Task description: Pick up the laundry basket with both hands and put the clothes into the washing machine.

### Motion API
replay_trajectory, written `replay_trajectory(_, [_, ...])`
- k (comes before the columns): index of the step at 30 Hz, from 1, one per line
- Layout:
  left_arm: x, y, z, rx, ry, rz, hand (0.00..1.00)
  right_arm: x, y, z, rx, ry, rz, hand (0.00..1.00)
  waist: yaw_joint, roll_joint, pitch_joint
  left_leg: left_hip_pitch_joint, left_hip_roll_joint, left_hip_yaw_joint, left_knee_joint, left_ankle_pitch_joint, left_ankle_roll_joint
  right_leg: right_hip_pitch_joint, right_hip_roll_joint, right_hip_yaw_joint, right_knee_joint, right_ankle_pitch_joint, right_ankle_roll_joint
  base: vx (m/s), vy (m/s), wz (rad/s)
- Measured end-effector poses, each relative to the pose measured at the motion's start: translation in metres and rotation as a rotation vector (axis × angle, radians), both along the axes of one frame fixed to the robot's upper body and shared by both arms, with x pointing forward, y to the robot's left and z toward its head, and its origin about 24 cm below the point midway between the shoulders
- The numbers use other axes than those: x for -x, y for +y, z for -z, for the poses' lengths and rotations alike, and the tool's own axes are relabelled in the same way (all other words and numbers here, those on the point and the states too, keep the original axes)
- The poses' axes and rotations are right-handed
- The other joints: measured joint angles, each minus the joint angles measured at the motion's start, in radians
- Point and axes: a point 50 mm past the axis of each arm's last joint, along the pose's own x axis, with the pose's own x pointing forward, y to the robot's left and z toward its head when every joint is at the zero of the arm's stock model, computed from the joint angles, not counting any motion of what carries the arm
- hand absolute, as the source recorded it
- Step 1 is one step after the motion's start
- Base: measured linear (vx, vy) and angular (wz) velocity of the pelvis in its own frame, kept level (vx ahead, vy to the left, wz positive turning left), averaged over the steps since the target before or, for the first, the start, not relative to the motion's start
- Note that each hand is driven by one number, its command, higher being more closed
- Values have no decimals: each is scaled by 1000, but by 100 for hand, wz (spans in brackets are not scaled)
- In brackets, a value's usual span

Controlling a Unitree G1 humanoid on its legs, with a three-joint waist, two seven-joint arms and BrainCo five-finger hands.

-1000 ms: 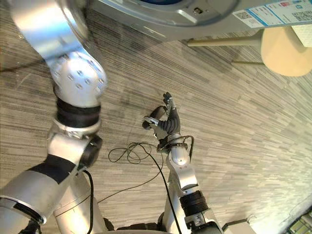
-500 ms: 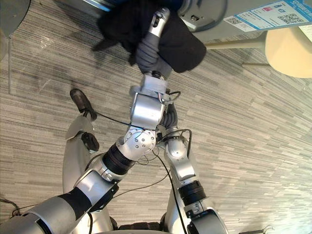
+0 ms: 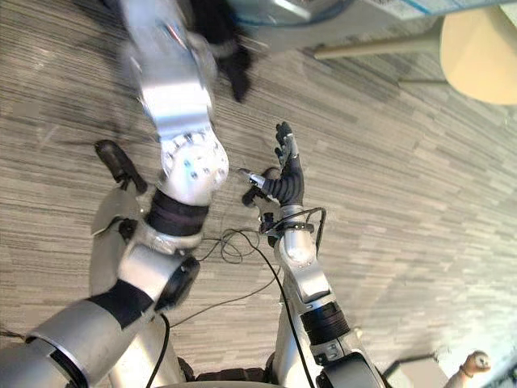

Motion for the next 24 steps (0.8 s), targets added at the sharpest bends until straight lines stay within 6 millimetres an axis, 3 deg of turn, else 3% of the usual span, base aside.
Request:
replay_trajectory(5, [13, 35, -37, 30, -95, -112, 100, 3, -2, 2, 30, -8, -39, 0, -17, 0, 0, -27, 18, 0, 0, 0, -1, -30, 1, -16, 15, -6, -10, 49, -19, -16])
replay_trajectory(8, [22, 43, -54, 34, -150, -116, 100, 5, -2, 5, 35, -1, -46, 0, -20, 0, 0, -35, 13, -3, -1, 0, -1, -30, -2, -27, 14, -7, -10, 66, 1, 5])
replay_trajectory(11, [33, 30, -72, -42, -208, -113, 100, 7, -4, 12, 43, 23, -58, 0, 4, 0, 0, -45, 0, -7, -5, 1, 0, -30, -12, -40, 13, -7, -10, 39, 17, 11])
replay_trajectory(16, [34, 7, -83, -223, -210, -161, 100, 8, -4, 10, 46, 15, -85, 0, 4, -1, -1, -63, -23, -7, -8, 2, 2, -38, -38, -56, 12, -6, -9, 6, 26, 11])
replay_trajectory(18, [43, 0, -105, -324, -249, -238, 100, 11, -7, 2, 29, -20, -87, 0, 5, -2, -1, -83, -23, -10, -1, 2, 2, -53, -39, -56, 13, -3, -8, -9, 4, -8])
replay_trajectory(22, [57, -3, -128, -533, -324, -511, 100, 18, -25, -18, 5, -114, -63, 0, 7, -2, -2, -136, -23, -21, 46, -13, 22, -102, -58, -50, 53, -5, -10, -5, -9, -10])
replay_trajectory(24, [60, -11, -129, -721, -379, -792, 100, 23, -37, -17, -22, -136, -37, 0, 11, -2, -2, -177, -22, -17, 120, -53, 37, -137, -82, -28, 101, -13, -6, -11, -1, -7])
